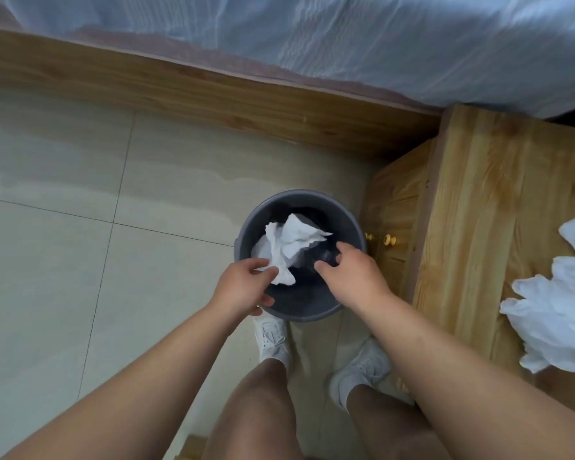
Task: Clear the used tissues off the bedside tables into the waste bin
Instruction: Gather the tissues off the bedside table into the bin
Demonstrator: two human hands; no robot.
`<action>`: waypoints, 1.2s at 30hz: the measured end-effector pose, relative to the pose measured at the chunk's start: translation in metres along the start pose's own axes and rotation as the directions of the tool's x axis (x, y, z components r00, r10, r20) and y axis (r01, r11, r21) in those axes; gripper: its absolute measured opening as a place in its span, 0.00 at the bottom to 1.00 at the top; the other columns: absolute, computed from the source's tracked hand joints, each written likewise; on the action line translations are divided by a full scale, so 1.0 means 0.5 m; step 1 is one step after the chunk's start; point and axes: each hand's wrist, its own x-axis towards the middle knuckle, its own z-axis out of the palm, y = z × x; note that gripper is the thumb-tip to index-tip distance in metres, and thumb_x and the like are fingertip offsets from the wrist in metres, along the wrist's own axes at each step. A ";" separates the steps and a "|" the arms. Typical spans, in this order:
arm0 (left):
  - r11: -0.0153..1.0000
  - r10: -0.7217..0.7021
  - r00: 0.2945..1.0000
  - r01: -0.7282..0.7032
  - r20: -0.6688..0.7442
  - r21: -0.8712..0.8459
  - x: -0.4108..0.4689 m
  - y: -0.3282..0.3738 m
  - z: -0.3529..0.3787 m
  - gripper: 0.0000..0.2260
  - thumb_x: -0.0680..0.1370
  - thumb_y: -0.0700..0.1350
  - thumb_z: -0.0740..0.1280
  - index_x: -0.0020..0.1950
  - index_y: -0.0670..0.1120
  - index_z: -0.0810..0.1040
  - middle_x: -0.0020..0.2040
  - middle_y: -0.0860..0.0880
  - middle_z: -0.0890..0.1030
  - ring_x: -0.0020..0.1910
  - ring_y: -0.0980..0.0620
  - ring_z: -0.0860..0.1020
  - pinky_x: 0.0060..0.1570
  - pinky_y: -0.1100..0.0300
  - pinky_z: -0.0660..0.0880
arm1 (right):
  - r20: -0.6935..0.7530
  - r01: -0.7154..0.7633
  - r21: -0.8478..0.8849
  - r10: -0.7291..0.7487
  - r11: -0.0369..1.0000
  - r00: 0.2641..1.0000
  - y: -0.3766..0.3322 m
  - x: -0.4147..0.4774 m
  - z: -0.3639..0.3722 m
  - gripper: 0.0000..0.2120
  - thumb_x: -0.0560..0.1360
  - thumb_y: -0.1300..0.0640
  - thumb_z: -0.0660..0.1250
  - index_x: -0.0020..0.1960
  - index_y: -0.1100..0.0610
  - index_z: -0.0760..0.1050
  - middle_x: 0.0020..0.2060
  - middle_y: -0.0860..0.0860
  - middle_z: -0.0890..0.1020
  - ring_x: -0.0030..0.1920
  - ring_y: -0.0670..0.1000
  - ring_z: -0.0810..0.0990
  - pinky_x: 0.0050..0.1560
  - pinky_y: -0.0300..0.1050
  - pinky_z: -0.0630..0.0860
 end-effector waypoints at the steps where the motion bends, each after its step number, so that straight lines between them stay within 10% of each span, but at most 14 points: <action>1: 1.000 0.011 1.000 -0.011 -0.003 0.026 -0.002 0.003 0.005 0.17 0.83 0.51 0.68 0.72 0.51 0.79 0.58 0.52 0.85 0.34 0.53 0.88 0.23 0.64 0.75 | 0.003 -0.004 0.022 0.004 1.000 1.000 0.001 -0.007 -0.003 0.32 0.79 0.44 0.68 0.79 0.54 0.65 0.68 0.53 0.79 0.66 0.56 0.79 0.58 0.47 0.76; 15: 0.894 0.439 0.896 -0.443 0.068 0.070 -0.145 0.233 0.205 0.06 0.84 0.54 0.67 0.57 0.59 0.84 0.46 0.63 0.86 0.40 0.61 0.84 0.45 0.56 0.82 | -0.516 0.197 0.384 0.032 0.902 0.856 0.219 -0.244 -0.317 0.14 0.77 0.48 0.71 0.60 0.37 0.75 0.47 0.36 0.82 0.43 0.39 0.82 0.39 0.31 0.77; 19: 0.733 0.602 0.777 -0.630 0.186 0.259 -0.208 0.336 0.322 0.07 0.82 0.57 0.68 0.58 0.61 0.83 0.45 0.60 0.85 0.45 0.64 0.81 0.42 0.61 0.78 | -0.669 0.149 0.406 0.182 0.902 0.720 0.357 -0.297 -0.389 0.14 0.77 0.49 0.71 0.62 0.40 0.77 0.48 0.37 0.81 0.42 0.41 0.80 0.39 0.34 0.76; 22: 0.427 0.691 0.624 -0.760 0.365 0.490 -0.248 0.385 0.419 0.12 0.81 0.61 0.66 0.61 0.61 0.81 0.50 0.62 0.80 0.42 0.61 0.79 0.40 0.58 0.77 | -0.688 0.046 0.383 0.252 0.922 0.680 0.439 -0.315 -0.421 0.20 0.77 0.51 0.71 0.69 0.47 0.76 0.55 0.42 0.78 0.42 0.39 0.79 0.43 0.30 0.71; 25: 0.168 0.689 0.521 -0.792 0.505 0.588 -0.271 0.396 0.504 0.19 0.80 0.64 0.67 0.69 0.60 0.77 0.61 0.61 0.77 0.41 0.59 0.79 0.32 0.63 0.71 | -0.678 -0.029 0.319 0.249 0.947 0.692 0.479 -0.310 -0.446 0.26 0.77 0.50 0.71 0.75 0.50 0.72 0.69 0.46 0.75 0.41 0.41 0.81 0.47 0.38 0.74; 28: 0.036 0.655 0.517 -0.749 0.551 0.661 -0.271 0.385 0.568 0.35 0.77 0.65 0.71 0.81 0.58 0.62 0.77 0.55 0.68 0.45 0.54 0.82 0.28 0.64 0.70 | -0.615 -0.077 0.237 0.211 0.968 0.760 0.495 -0.288 -0.462 0.36 0.77 0.47 0.72 0.81 0.49 0.61 0.77 0.48 0.69 0.63 0.55 0.80 0.64 0.54 0.78; 33: 0.073 0.615 0.599 -0.691 0.513 0.719 -0.249 0.369 0.600 0.54 0.75 0.59 0.78 0.84 0.58 0.39 0.83 0.46 0.57 0.57 0.47 0.82 0.34 0.56 0.83 | -0.579 -0.053 0.054 0.074 0.997 0.812 0.495 -0.229 -0.463 0.50 0.73 0.44 0.77 0.83 0.46 0.49 0.76 0.55 0.69 0.72 0.57 0.72 0.67 0.53 0.75; 36: 0.110 0.657 0.561 -0.733 0.504 0.671 -0.236 0.362 0.582 0.54 0.75 0.49 0.80 0.85 0.59 0.40 0.78 0.45 0.60 0.46 0.49 0.81 0.33 0.59 0.81 | -0.539 -0.056 0.046 0.072 0.997 0.840 0.504 -0.197 -0.452 0.36 0.76 0.50 0.75 0.79 0.48 0.65 0.70 0.56 0.72 0.64 0.57 0.77 0.57 0.49 0.77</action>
